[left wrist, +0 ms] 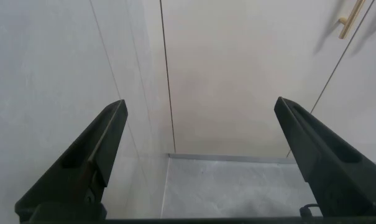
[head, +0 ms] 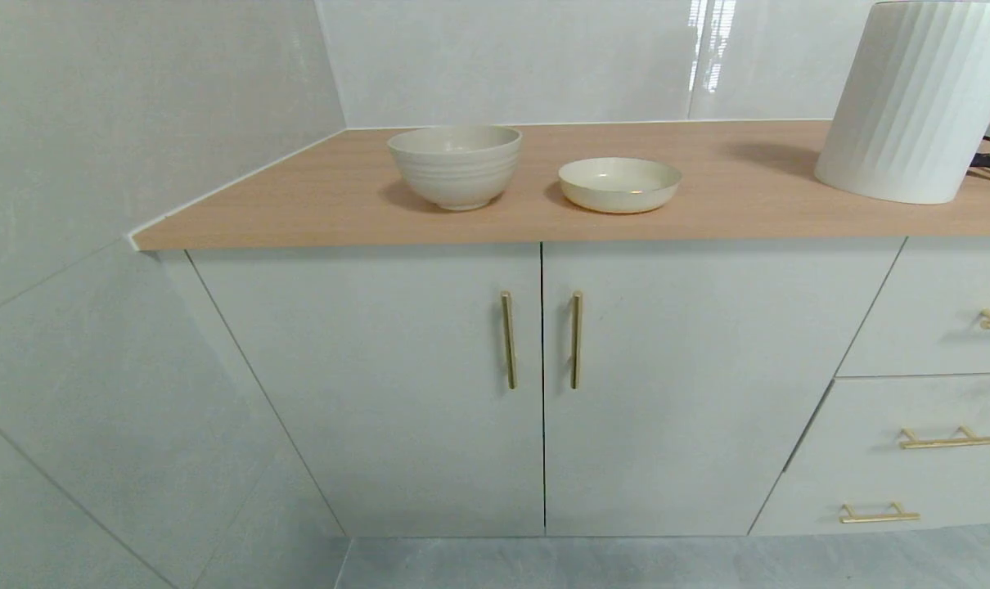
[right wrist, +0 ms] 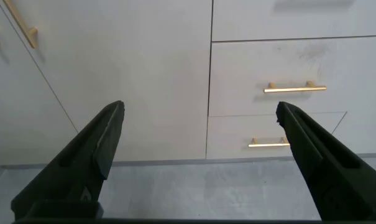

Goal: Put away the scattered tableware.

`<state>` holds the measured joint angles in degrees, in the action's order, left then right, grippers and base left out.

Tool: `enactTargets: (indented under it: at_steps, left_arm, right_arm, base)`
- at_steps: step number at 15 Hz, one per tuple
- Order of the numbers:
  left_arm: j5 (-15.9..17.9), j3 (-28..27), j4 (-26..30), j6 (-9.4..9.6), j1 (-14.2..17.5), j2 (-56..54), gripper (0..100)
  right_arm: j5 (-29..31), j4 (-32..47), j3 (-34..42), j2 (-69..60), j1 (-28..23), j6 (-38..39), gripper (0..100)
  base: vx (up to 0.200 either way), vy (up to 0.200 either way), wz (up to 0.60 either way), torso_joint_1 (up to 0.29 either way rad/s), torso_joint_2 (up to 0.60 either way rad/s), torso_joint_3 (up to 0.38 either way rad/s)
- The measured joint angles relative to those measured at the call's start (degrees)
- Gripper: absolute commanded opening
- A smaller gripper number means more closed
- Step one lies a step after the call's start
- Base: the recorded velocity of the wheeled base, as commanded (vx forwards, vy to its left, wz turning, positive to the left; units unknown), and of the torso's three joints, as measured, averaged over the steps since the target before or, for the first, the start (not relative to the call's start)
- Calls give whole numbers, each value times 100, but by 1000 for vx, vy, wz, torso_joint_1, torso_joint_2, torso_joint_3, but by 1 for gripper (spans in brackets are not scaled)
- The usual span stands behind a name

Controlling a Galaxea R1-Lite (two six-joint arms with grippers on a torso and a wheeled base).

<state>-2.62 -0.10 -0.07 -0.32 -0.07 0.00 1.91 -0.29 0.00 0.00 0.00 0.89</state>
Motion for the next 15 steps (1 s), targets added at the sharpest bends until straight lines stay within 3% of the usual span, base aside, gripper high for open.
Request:
enactTargets:
  at_steps: [6,9,12,15]
  left_arm:
    - [0,0,0,-1,-2,0,100]
    - [0,0,0,0,-4,0,100]
    - [0,0,0,0,-2,0,100]
    - [0,0,0,-1,-2,0,100]
  right_arm:
    - [-2,-13,-41,0,0,22,100]
    - [-418,130,-827,254,66,171,100]
    - [-1262,108,-1330,1498,179,182,100]
    - [-1866,-397,-1893,3390,645,215,100]
  base:
    - [0,0,0,0,0,0]
    - [0,0,0,0,0,0]
    - [0,0,0,0,0,0]
    - [0,0,0,0,0,0]
